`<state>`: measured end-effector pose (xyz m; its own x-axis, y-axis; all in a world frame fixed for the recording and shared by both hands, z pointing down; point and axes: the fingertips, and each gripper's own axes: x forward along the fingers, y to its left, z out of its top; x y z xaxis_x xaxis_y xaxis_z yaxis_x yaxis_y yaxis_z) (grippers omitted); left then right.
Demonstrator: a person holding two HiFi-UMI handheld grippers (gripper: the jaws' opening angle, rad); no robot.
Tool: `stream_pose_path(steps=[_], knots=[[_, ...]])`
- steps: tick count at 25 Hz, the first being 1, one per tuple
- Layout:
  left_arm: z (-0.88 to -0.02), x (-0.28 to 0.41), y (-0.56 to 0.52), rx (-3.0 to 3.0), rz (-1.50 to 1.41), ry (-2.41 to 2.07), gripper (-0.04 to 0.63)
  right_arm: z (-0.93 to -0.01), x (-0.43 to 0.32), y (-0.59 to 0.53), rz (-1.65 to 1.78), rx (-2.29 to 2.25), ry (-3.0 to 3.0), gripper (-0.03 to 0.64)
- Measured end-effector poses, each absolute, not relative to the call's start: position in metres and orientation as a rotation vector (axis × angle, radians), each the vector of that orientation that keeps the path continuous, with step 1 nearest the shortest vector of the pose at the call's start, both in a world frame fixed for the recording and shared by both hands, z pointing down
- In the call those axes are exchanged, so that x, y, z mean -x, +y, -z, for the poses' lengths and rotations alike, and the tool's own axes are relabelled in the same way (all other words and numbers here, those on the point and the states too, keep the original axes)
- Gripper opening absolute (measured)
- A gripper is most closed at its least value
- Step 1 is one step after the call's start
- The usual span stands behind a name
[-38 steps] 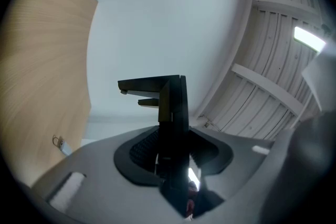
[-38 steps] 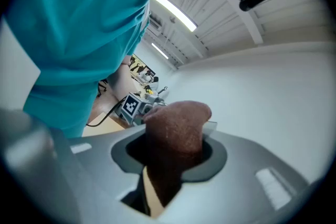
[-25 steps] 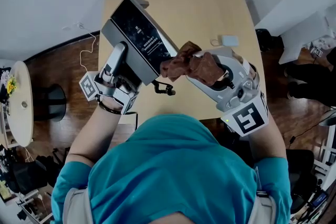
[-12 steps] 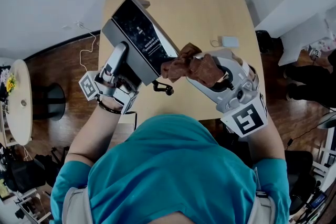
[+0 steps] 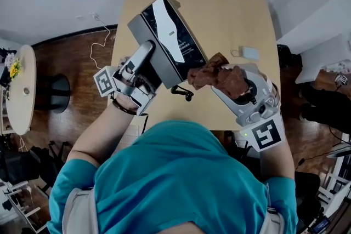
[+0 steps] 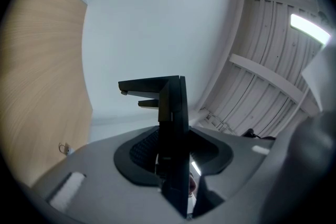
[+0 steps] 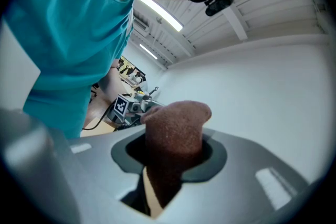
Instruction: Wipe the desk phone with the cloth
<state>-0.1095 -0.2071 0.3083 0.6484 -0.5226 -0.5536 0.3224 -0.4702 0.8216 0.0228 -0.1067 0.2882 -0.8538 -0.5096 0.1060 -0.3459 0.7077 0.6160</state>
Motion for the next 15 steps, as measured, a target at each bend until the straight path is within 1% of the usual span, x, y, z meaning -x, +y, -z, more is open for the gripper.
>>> stream_pose_path(steps=[15], knots=[[-0.3071, 0.1098, -0.2066, -1.806, 1.0, -0.157, 0.166, -0.2871, -0.0213, -0.1062, 0.882, -0.675, -2.65, 0.135]])
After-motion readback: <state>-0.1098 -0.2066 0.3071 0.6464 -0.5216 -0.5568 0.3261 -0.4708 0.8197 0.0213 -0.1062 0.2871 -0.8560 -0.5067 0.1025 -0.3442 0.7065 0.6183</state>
